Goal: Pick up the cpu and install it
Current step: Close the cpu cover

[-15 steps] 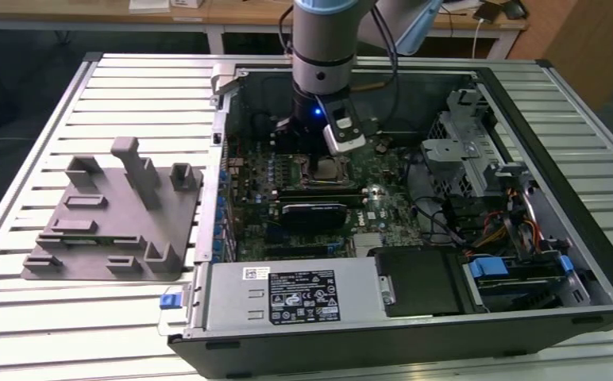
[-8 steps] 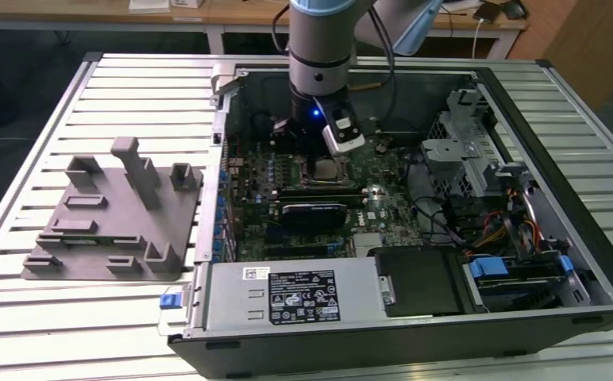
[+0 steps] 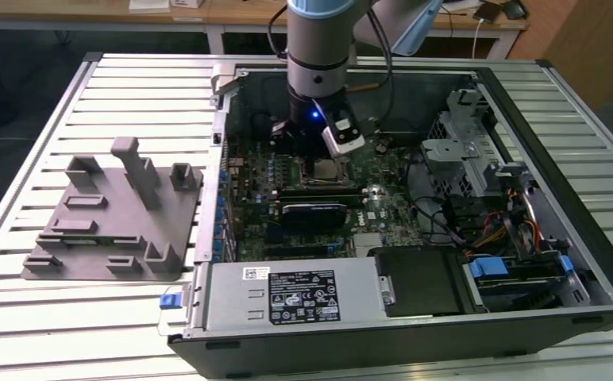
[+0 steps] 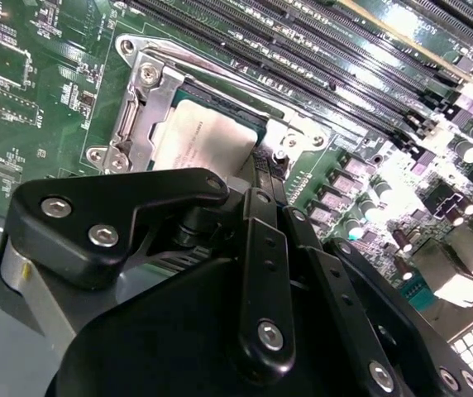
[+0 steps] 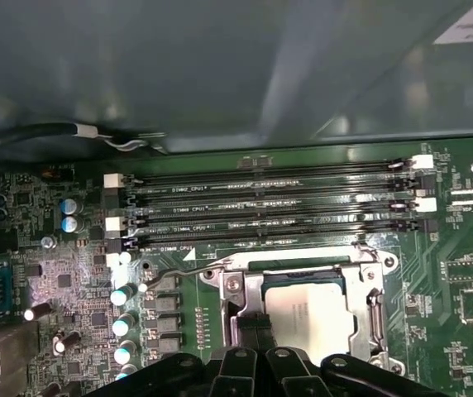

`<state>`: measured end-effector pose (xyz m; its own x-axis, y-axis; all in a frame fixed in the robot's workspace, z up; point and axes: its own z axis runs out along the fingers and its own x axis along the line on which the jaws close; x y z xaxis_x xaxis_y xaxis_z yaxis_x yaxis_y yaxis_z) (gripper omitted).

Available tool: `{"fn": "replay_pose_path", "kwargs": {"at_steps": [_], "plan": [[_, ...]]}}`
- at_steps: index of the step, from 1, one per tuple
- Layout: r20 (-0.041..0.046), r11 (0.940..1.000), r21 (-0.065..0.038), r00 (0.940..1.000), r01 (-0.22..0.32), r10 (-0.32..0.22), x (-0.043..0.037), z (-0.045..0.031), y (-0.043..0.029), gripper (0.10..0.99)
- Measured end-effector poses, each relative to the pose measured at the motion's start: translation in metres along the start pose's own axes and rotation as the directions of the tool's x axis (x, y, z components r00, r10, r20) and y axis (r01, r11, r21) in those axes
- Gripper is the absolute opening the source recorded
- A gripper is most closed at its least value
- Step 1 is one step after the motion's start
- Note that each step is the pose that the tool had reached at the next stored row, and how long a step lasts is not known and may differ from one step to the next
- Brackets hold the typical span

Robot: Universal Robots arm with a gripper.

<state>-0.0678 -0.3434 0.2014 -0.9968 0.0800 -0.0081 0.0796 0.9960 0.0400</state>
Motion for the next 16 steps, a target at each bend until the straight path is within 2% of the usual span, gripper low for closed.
{"fn": "replay_pose_path", "kwargs": {"at_steps": [16], "plan": [[-0.0004, 1.0000, 0.000, 1.0000, 0.006, -0.006, 0.0015, 0.0029, -0.0002, 0.106]]}}
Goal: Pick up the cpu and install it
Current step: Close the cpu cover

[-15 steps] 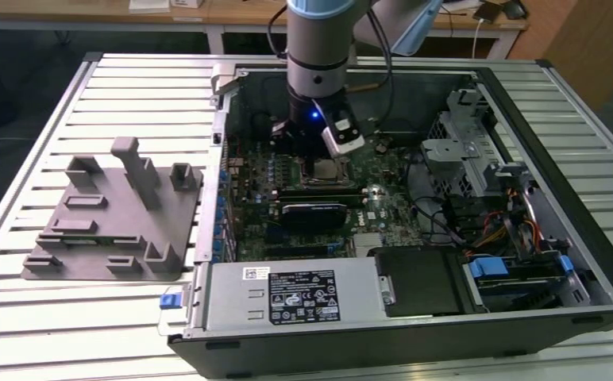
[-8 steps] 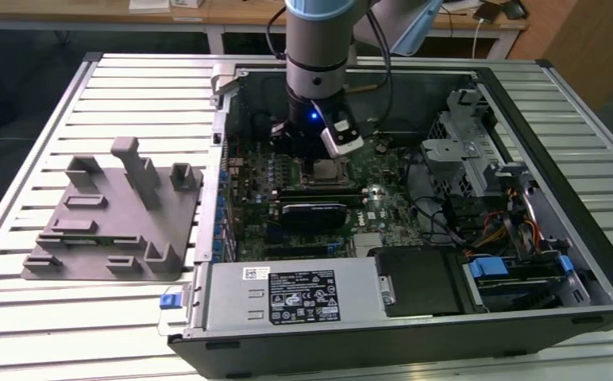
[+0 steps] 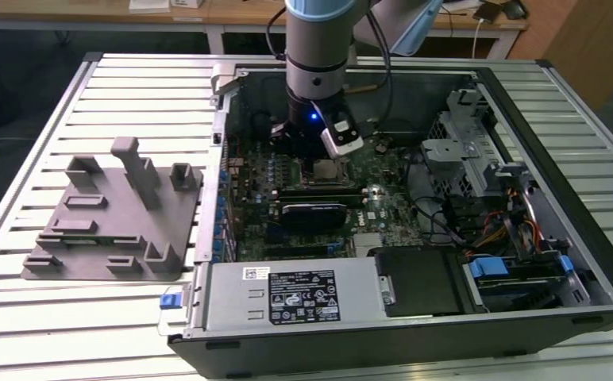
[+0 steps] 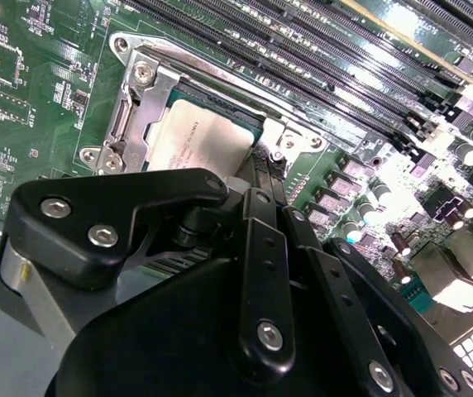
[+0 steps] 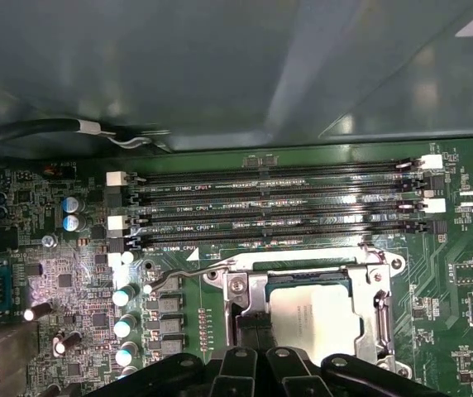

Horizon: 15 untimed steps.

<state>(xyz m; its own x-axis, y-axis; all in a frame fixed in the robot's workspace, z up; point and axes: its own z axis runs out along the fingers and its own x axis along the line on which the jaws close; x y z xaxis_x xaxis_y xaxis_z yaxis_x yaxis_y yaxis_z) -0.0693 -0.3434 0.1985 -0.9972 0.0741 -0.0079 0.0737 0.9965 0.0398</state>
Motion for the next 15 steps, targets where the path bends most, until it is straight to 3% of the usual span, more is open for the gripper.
{"fn": "replay_pose_path", "kwargs": {"at_steps": [7, 15], "plan": [[0.0004, 1.0000, -0.001, 1.0000, 0.000, 0.000, 0.0000, -0.0006, 0.0001, 0.106], [0.0002, 1.0000, 0.000, 1.0000, 0.000, 0.000, -0.0001, -0.0069, 0.0003, 0.106]]}}
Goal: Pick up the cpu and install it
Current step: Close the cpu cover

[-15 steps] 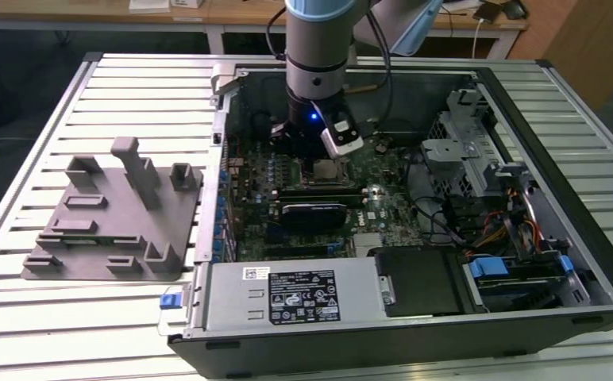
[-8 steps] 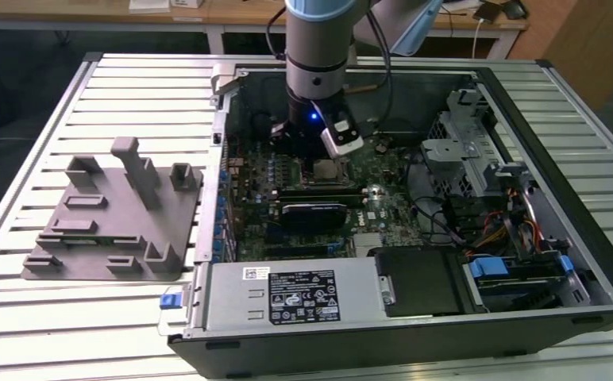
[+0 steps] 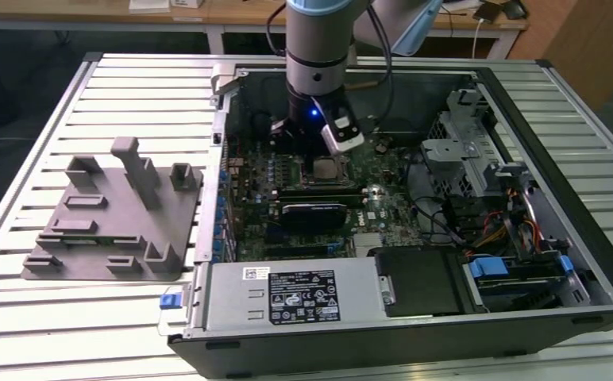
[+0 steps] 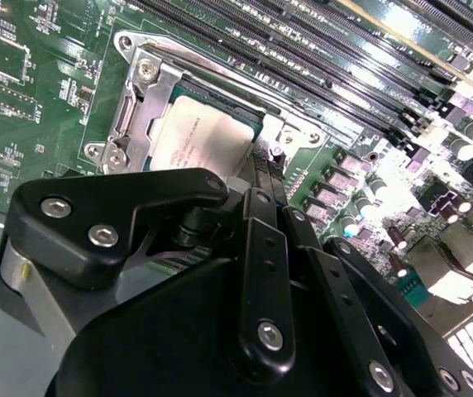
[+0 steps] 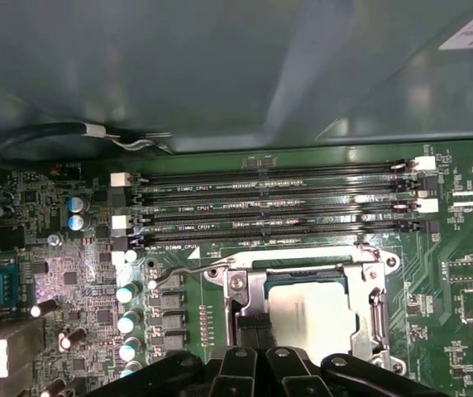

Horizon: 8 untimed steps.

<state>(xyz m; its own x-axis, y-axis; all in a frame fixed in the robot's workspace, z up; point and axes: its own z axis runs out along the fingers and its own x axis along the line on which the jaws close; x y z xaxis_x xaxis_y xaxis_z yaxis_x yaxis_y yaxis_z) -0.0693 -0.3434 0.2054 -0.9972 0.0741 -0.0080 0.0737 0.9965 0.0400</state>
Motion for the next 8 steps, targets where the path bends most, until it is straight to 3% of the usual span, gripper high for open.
{"fn": "replay_pose_path", "kwargs": {"at_steps": [8], "plan": [[0.0000, 1.0000, 0.000, 1.0000, 0.000, 0.000, -0.0001, -0.0085, 0.0004, 0.106]]}}
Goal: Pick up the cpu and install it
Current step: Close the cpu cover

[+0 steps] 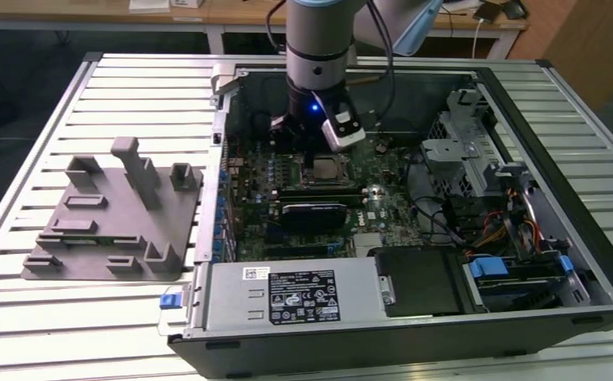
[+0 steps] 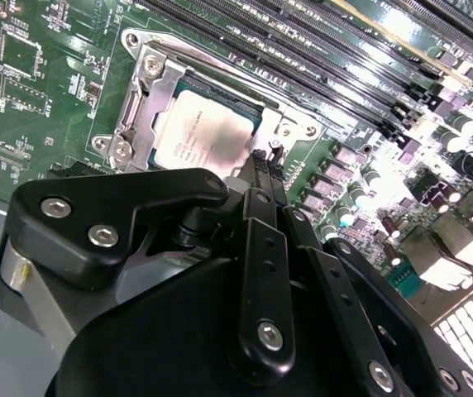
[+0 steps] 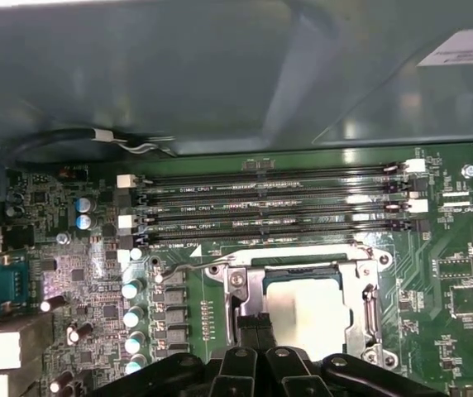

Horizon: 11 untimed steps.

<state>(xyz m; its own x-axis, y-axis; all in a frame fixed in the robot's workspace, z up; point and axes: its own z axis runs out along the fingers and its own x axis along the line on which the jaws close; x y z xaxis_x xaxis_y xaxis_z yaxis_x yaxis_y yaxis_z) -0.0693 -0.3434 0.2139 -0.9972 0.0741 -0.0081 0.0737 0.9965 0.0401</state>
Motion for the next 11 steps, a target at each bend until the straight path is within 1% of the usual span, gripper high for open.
{"fn": "replay_pose_path", "kwargs": {"at_steps": [4, 11], "plan": [[0.0000, 1.0000, 0.000, 1.0000, 0.000, 0.000, 0.0000, -0.0035, 0.0001, 0.106], [0.0000, 1.0000, 0.000, 1.0000, 0.000, 0.000, -0.0001, -0.0039, 0.0001, 0.106]]}}
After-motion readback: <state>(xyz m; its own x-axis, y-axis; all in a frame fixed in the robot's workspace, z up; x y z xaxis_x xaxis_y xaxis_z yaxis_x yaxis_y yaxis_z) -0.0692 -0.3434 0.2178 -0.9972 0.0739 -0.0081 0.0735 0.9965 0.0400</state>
